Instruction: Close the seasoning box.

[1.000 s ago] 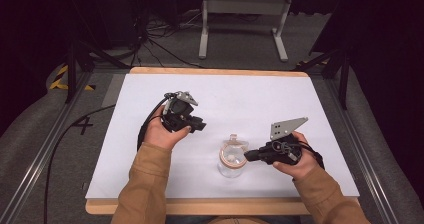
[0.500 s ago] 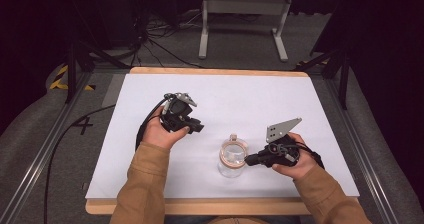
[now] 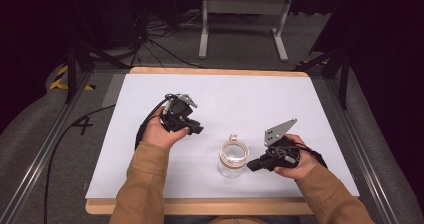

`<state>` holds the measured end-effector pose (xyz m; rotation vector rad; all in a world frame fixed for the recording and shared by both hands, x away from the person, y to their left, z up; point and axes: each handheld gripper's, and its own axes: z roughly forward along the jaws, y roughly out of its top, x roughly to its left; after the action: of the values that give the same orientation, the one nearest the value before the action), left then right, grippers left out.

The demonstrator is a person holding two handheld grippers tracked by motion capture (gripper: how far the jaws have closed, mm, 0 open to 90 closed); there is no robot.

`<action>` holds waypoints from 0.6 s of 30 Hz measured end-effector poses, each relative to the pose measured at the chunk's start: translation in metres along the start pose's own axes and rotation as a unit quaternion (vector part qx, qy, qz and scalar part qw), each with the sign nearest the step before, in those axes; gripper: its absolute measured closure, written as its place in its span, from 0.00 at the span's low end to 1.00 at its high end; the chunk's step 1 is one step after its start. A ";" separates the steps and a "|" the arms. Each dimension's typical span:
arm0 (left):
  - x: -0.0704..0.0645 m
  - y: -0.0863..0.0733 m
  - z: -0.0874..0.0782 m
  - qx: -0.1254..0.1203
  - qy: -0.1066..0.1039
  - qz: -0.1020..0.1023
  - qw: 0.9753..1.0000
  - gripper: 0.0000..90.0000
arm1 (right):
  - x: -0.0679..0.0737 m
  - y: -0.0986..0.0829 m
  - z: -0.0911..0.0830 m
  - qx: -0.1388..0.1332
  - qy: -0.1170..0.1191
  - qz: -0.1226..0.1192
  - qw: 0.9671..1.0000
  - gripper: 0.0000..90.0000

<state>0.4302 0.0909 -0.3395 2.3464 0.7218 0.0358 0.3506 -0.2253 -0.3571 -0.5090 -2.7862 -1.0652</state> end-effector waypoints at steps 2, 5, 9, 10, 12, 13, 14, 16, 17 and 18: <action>0.000 0.000 -0.001 -0.003 0.001 0.000 1.000 0.82 | 0.001 0.000 -0.001 -0.002 -0.001 0.000 1.000 1.00; -0.001 0.000 -0.005 -0.012 0.001 0.001 1.000 0.82 | 0.001 0.001 -0.003 -0.007 -0.005 -0.001 1.000 1.00; -0.002 -0.001 -0.007 -0.022 0.010 -0.003 1.000 0.80 | 0.003 0.003 -0.010 -0.024 -0.013 -0.007 1.000 1.00; -0.002 -0.002 -0.008 -0.022 0.013 -0.001 1.000 0.80 | 0.004 0.004 -0.015 -0.036 -0.016 -0.007 0.999 0.99; -0.003 -0.005 -0.010 -0.029 0.017 -0.007 0.999 0.80 | 0.002 0.005 -0.022 -0.057 -0.023 -0.007 0.998 0.95; -0.003 -0.007 -0.011 -0.032 0.018 -0.010 0.999 0.80 | 0.001 0.006 -0.027 -0.073 -0.028 -0.004 0.997 0.93; -0.003 -0.008 -0.013 -0.033 0.019 -0.012 0.999 0.80 | 0.000 0.007 -0.031 -0.084 -0.033 -0.001 0.996 0.93; -0.002 -0.010 -0.015 -0.031 0.021 -0.014 0.999 0.79 | -0.002 0.007 -0.035 -0.095 -0.039 0.001 0.995 0.92; -0.001 -0.012 -0.017 -0.030 0.023 -0.015 0.999 0.79 | -0.004 0.007 -0.039 -0.108 -0.047 0.000 0.993 0.90; 0.000 -0.014 -0.018 -0.030 0.024 -0.017 0.999 0.79 | -0.005 0.007 -0.044 -0.119 -0.056 0.001 0.991 0.88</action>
<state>0.4193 0.1097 -0.3343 2.2830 0.7737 0.0979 0.3576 -0.2510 -0.3216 -0.6146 -2.7663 -1.4205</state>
